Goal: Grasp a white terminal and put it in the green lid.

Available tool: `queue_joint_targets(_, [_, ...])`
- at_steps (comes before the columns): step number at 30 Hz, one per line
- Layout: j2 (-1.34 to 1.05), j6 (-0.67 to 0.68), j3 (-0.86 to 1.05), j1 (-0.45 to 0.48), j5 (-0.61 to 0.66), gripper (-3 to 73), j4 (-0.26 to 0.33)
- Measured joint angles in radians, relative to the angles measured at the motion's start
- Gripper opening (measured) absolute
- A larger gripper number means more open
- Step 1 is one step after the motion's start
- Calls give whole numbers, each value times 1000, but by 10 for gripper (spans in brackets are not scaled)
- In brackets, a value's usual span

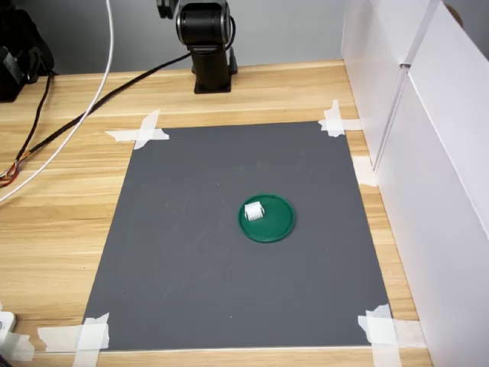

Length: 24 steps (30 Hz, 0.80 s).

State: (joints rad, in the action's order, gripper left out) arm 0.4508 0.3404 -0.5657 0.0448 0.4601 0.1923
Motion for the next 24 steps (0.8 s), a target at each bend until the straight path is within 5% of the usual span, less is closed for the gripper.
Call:
queue_joint_targets(11, [-299,0,273,0,8,-20,-57])
queue_joint_targets(24, [-362,0,360,0,15,-20,-91])
